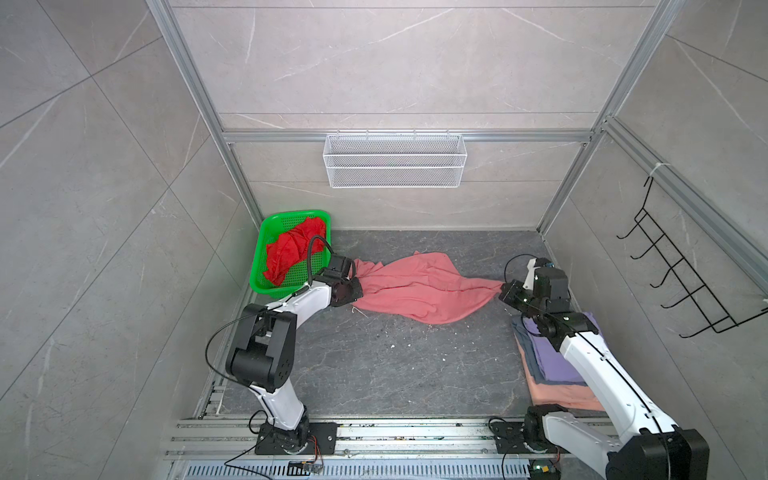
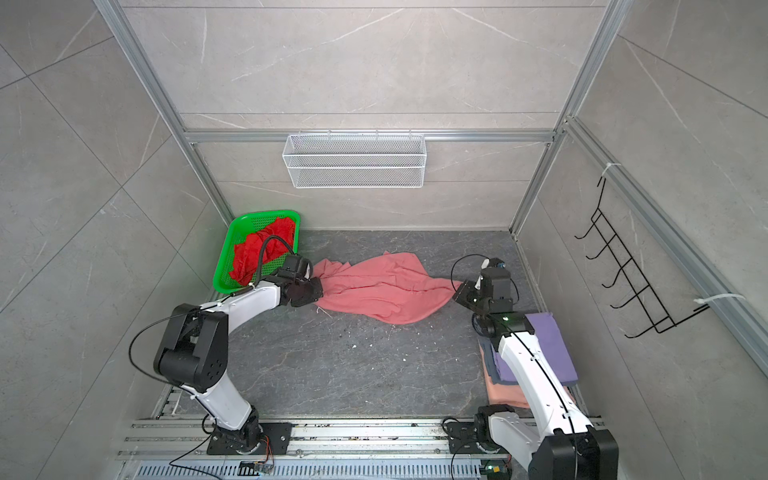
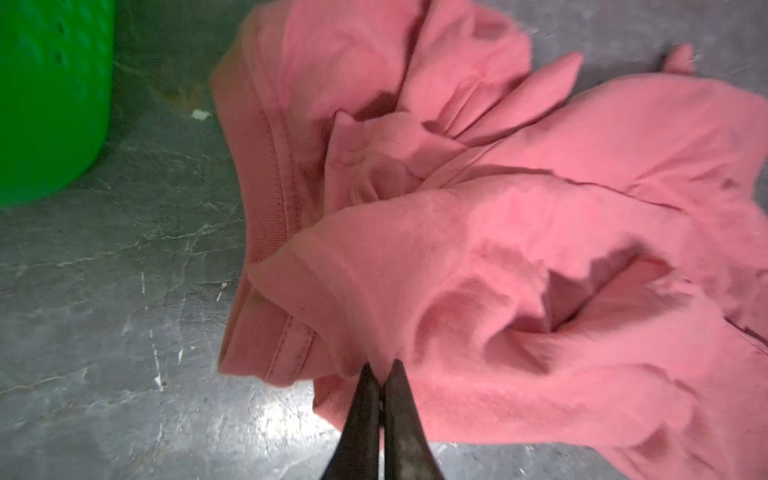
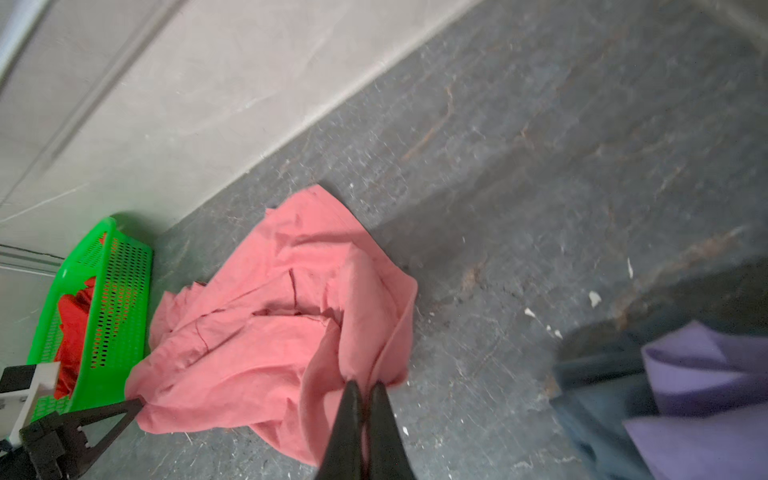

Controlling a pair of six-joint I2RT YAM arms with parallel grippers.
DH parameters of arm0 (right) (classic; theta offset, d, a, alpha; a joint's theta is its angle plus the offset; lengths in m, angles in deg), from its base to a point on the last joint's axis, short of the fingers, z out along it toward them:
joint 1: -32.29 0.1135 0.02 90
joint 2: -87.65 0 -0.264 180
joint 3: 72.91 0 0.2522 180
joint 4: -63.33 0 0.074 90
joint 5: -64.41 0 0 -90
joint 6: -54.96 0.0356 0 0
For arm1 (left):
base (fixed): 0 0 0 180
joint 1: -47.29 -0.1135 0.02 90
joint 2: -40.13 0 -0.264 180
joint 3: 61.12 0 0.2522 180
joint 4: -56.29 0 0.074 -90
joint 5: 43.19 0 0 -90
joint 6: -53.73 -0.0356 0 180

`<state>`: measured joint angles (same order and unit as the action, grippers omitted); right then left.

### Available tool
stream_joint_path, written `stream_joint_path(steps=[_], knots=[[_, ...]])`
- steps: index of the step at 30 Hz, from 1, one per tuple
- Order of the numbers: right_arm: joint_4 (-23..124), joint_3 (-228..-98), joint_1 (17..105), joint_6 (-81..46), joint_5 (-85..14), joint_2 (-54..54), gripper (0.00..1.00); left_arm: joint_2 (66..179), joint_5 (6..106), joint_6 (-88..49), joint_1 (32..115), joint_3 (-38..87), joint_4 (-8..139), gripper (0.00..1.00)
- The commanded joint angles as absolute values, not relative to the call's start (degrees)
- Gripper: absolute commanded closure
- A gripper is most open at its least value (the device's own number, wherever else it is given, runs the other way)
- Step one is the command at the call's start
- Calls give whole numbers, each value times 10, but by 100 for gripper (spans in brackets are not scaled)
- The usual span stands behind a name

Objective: Fold and stack the t-shirts
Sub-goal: 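Lift the pink t-shirt high between both grippers, stretching it out, then lower the stretched shirt onto the table with both grippers and release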

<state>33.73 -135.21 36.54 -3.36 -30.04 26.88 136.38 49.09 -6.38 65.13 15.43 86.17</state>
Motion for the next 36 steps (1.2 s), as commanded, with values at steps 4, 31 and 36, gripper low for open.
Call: stream_joint_path(steps=[4,31,36], knots=[[326,-1524,365,-108,-272,270,100,1179,501,-129,650,250,897,100],[321,-1777,363,-245,-190,193,100,1166,539,-158,635,468,974,100],[321,-1860,355,-243,-195,121,100,1257,569,-161,623,604,966,100]])
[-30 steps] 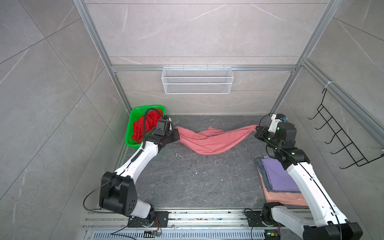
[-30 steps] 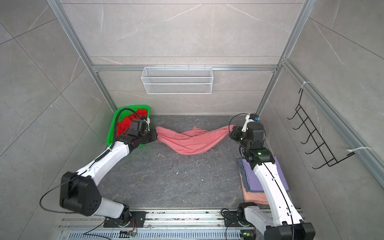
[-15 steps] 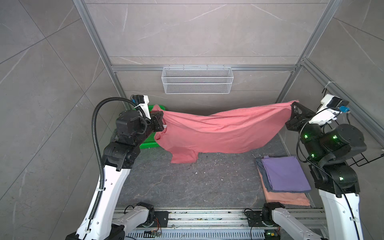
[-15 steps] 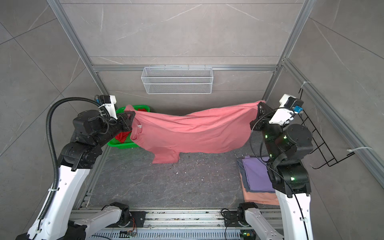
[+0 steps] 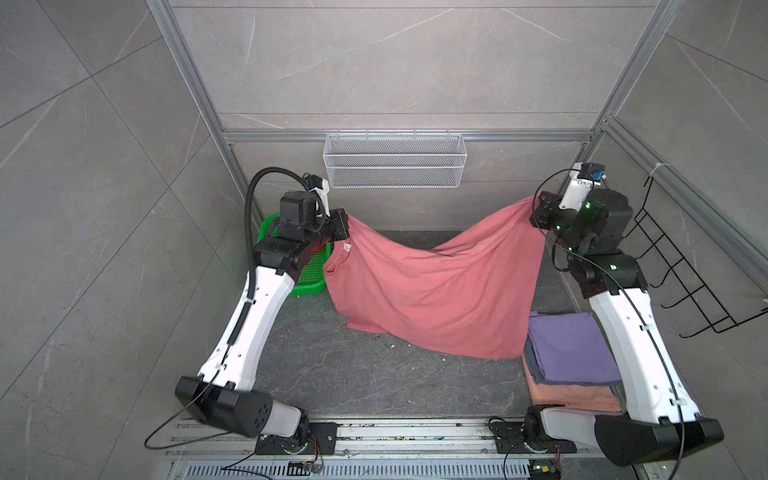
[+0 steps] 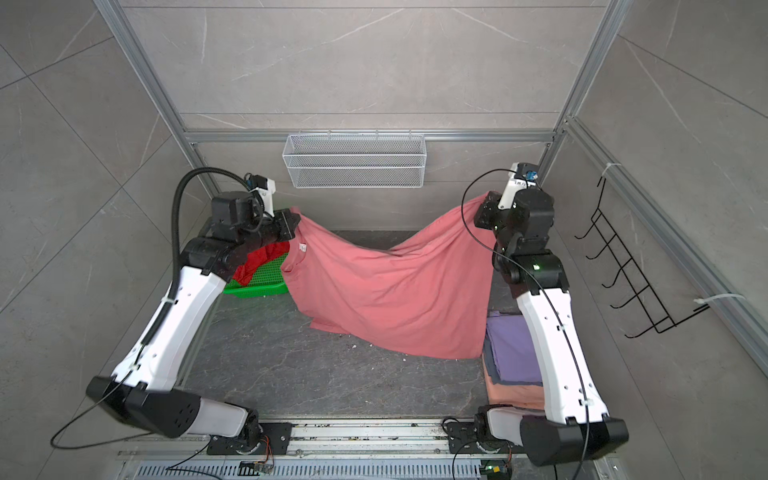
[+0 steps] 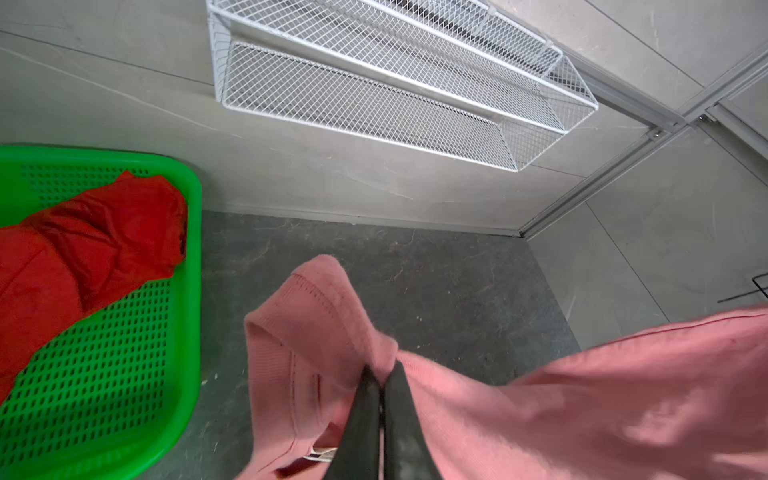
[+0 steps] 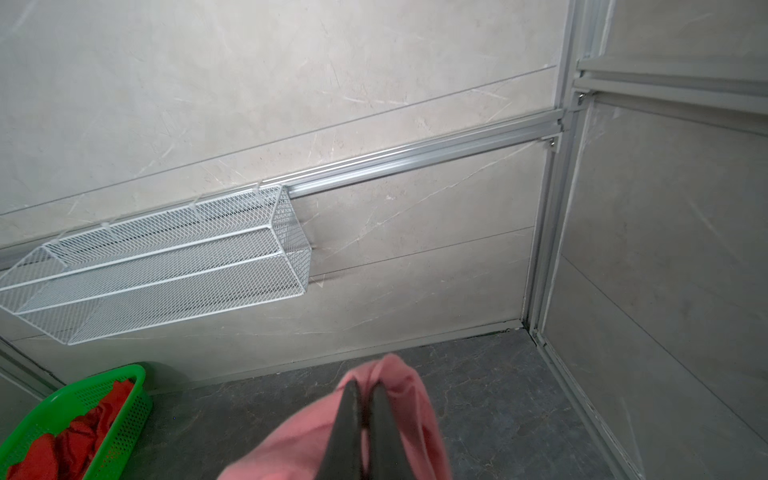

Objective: Fold and stack the t-shirts
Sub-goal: 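Lower the stretched shirt onto the table with both grippers and release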

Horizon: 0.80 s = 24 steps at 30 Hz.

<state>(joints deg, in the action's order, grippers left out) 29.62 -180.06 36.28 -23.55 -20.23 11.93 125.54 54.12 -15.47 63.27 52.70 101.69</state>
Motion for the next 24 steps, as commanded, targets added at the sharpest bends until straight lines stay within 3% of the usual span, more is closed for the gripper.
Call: stream_joint_path(steps=[1,7,15,16,17,19,20,24], knots=[[323,-1873,352,-241,-196,116,100,1264,572,-163,621,631,964,100],[335,-1888,340,-254,-190,148,100,1226,555,-184,618,665,947,100],[312,-1631,340,-237,-183,304,100,1050,506,-199,618,360,918,100],[301,-1583,339,-226,-188,326,100,1027,508,-185,617,307,924,97],[289,-1537,340,-215,-193,344,100,1004,513,-171,618,253,931,88],[264,-1456,340,-195,-191,375,100,965,496,-134,618,165,953,60],[254,-1421,340,-180,-183,386,99,943,482,-115,618,129,963,50],[251,-1312,340,-144,-208,389,100,883,443,-83,618,78,991,38]])
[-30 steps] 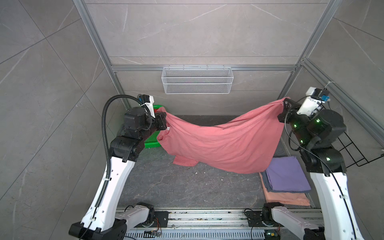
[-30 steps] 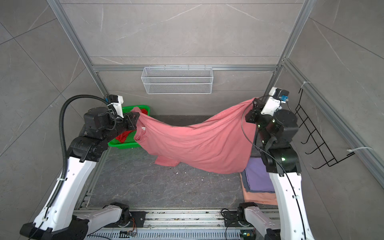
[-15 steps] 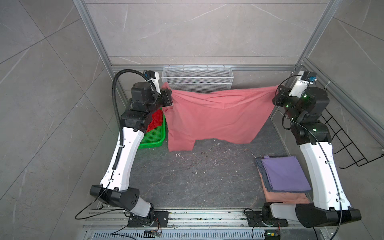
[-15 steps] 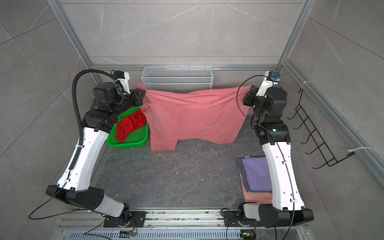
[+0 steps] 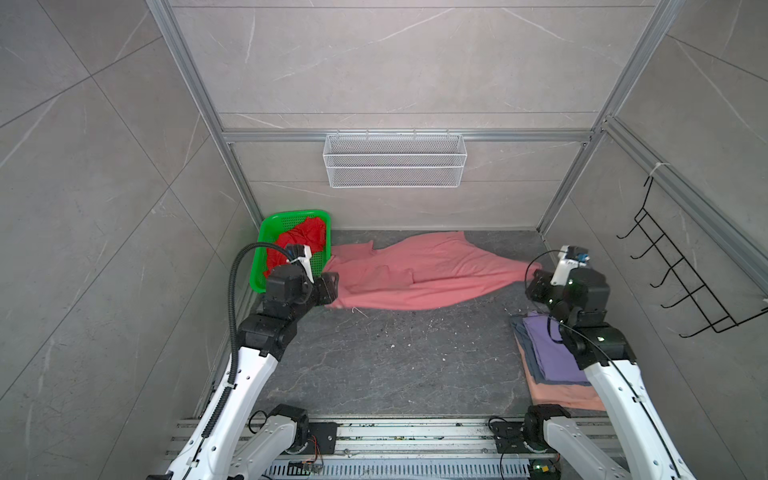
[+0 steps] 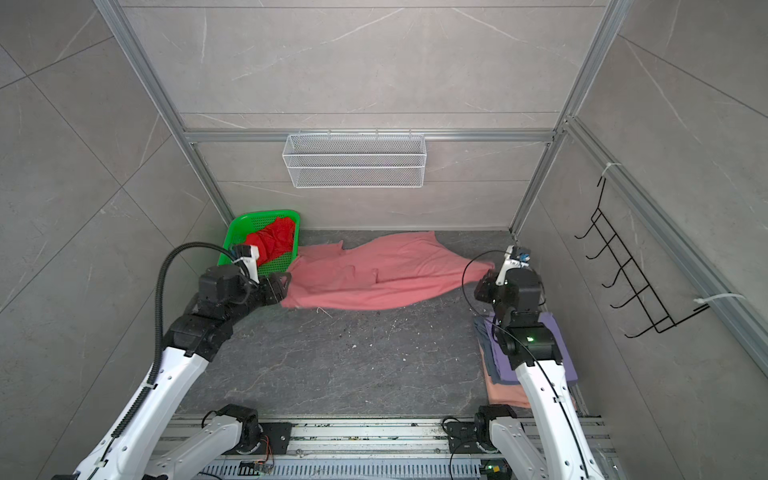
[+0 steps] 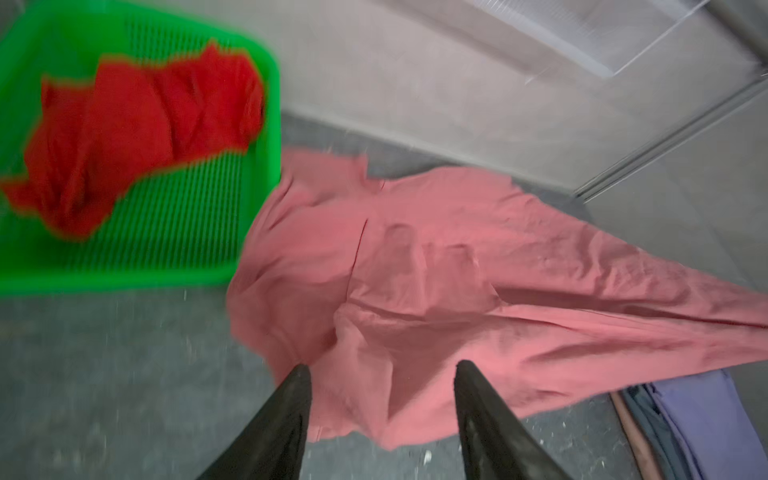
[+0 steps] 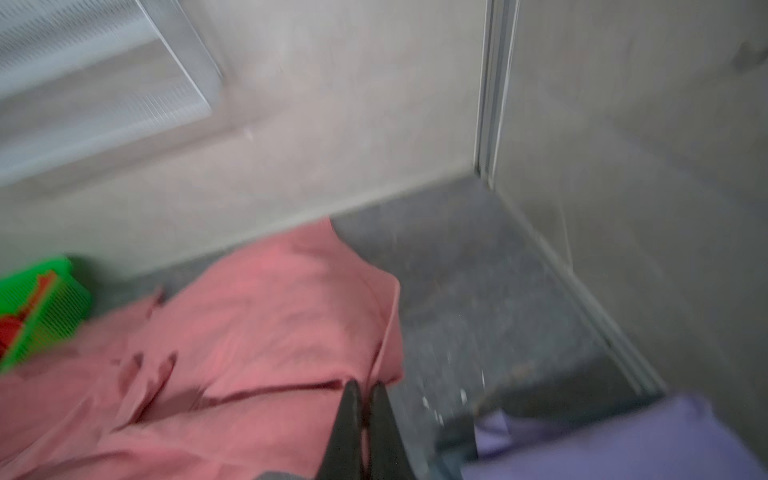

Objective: Fold and stack the t-shirts

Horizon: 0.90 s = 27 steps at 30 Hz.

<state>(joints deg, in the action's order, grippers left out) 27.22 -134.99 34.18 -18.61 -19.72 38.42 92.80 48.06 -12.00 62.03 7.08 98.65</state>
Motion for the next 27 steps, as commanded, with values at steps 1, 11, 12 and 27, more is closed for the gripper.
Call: stream_joint_path(steps=[1,11,12,27], knots=[[263,-1290,340,-140,-218,383,100,879,440,-83,617,80,995,38],[308,-1226,340,-120,-196,317,100,1039,508,-63,633,82,959,41],[309,-1225,340,-118,-195,313,100,1062,501,-65,641,87,954,41],[279,-1253,340,-117,-184,316,100,1524,455,-156,735,391,906,43]])
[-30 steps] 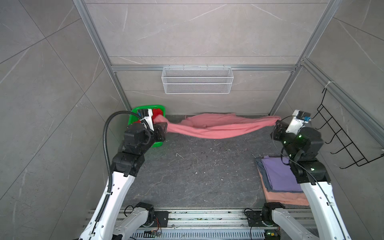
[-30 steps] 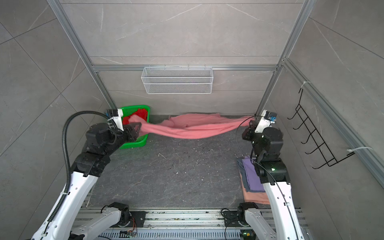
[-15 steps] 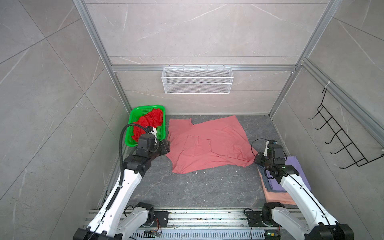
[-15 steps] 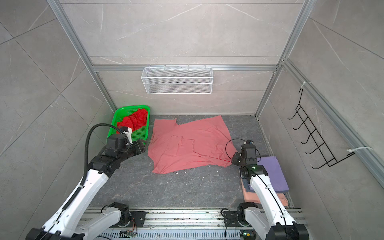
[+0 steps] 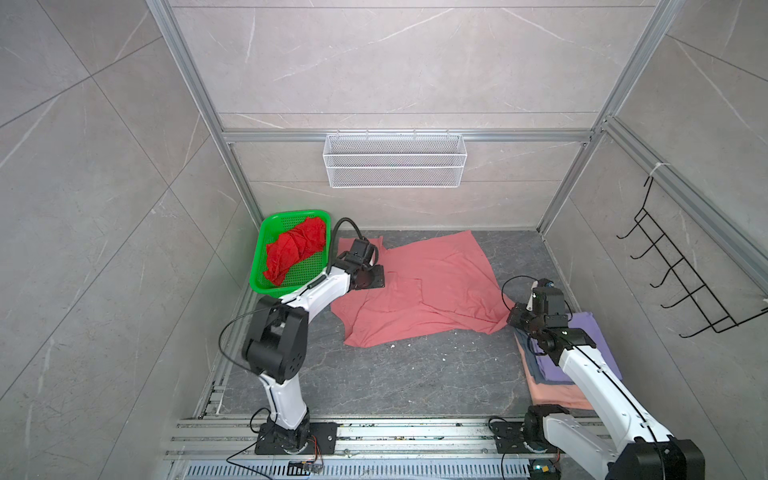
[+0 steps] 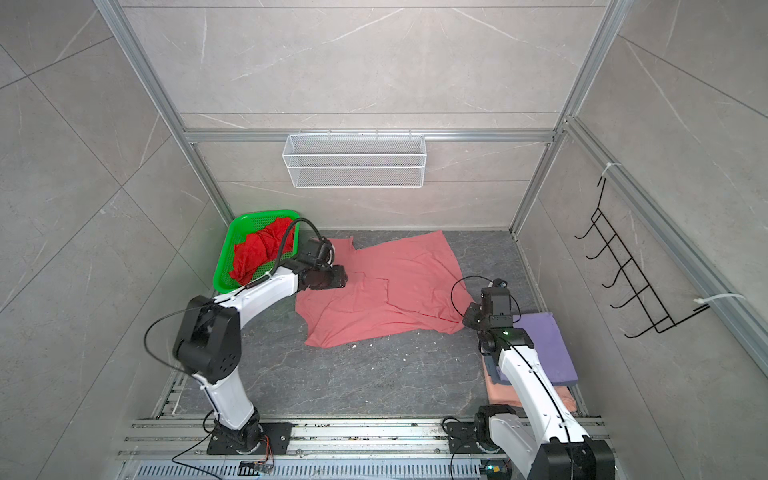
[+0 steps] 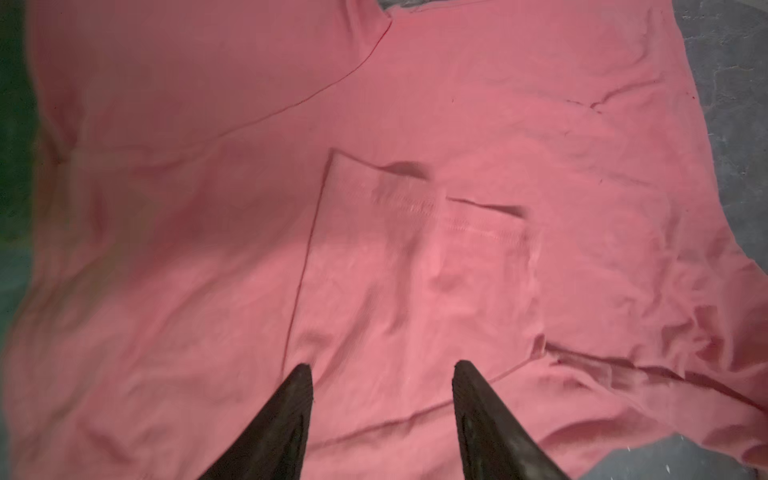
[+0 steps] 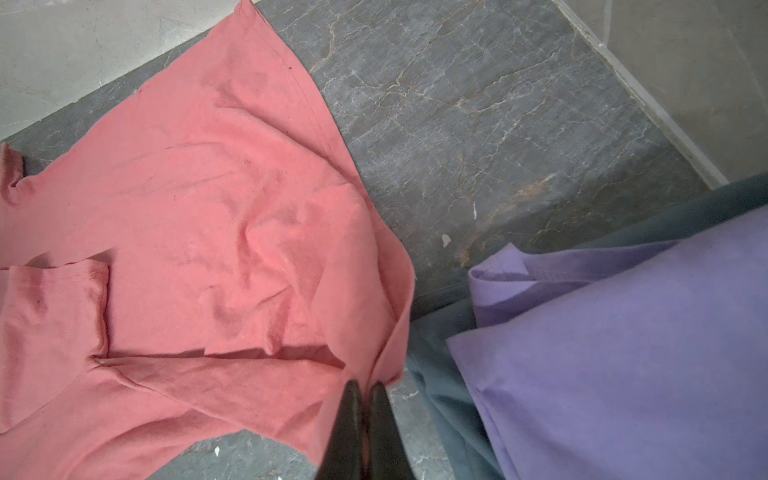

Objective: Fold and stack the t-shirts

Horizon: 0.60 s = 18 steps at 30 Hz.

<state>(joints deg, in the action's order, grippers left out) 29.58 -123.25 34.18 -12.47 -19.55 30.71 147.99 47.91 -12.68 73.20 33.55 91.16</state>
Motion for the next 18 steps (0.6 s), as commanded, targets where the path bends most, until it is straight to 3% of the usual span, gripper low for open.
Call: stream_joint_path(steps=[1,6,18], knots=[[275,-1255,340,-117,-183,318,100,1546,443,-157,735,412,910,43],[263,-1261,340,-116,-179,332,100,1625,394,-174,735,495,935,45],[245,-1276,340,-113,-179,334,100,1699,354,-168,735,556,957,54]])
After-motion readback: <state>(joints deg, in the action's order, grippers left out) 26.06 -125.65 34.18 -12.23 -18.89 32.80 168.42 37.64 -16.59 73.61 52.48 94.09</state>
